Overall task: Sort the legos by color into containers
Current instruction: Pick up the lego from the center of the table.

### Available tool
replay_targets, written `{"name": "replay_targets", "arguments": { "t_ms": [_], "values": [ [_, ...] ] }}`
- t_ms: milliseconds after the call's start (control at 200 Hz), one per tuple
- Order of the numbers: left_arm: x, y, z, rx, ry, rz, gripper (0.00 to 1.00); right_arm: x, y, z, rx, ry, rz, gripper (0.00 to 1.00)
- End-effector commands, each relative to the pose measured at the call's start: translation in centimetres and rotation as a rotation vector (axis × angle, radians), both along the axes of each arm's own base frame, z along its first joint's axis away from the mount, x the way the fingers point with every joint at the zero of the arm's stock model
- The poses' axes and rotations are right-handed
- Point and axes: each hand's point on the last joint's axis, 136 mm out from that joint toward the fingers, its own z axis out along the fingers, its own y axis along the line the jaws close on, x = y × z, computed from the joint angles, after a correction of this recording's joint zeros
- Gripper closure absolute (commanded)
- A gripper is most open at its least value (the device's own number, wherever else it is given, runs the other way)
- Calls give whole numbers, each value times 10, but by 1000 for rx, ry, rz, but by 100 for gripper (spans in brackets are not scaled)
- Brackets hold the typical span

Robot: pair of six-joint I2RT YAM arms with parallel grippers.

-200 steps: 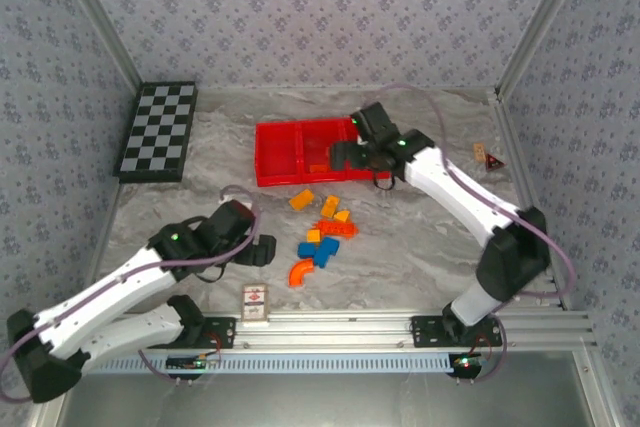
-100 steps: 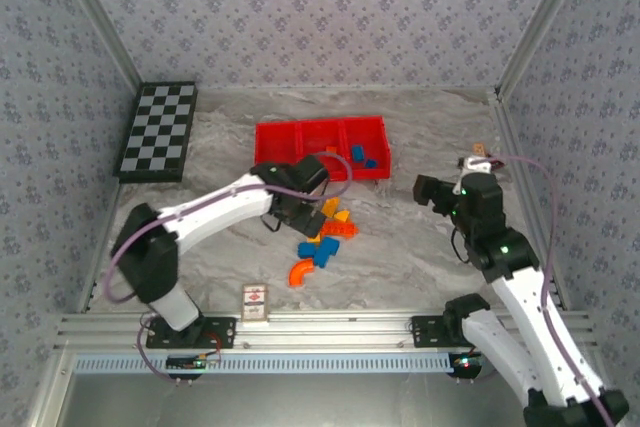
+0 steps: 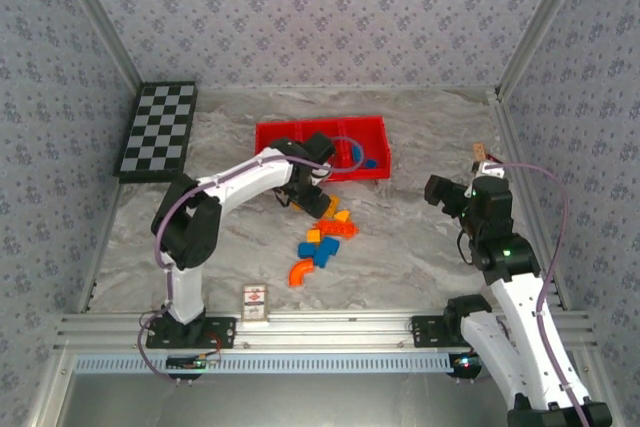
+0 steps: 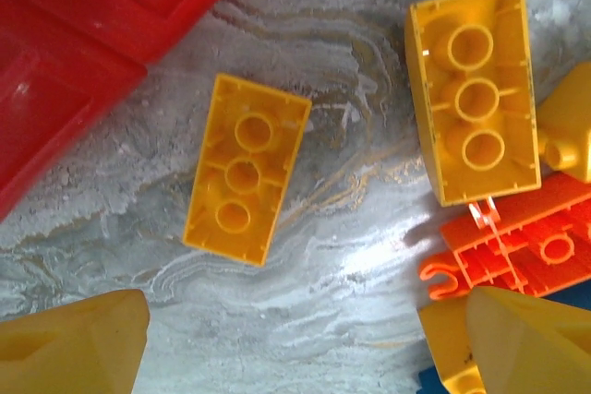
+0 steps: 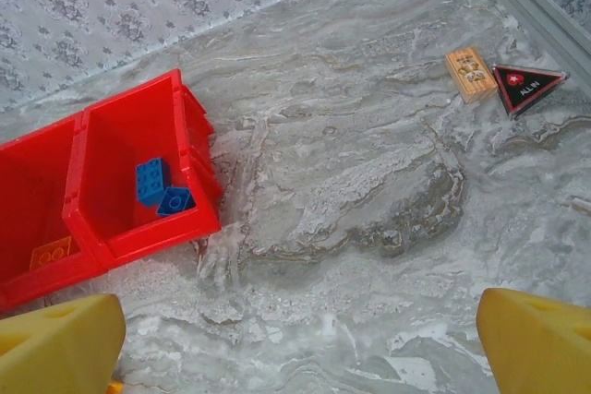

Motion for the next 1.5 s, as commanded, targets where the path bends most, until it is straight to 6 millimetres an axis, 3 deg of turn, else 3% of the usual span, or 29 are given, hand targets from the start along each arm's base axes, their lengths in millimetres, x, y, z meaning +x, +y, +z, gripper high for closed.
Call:
{"name": "replay_targets", "arguments": {
  "t_ms": [0,185,380,1094,1199,1499],
  "values": [
    [2,2,-9,-1,54,-34,14,1,0,1,26,-8,-5,0],
    [12,11,-20,-15,60,-24,17,1,-3,-1,33,-5,-18,0],
    [16,7,-30,-41,55,-63,18,1,-6,-2,34,0,-29,0],
    [29,14,-71,-52,91,-23,37,0,-10,-3,32,10,-47,0],
    [30,14,-74,-59,97,-16,41,-1,-11,-4,35,14,-52,0],
    [27,15,-64,-86,81,11,75,-7,-14,-9,38,32,-71,0]
  ]
}}
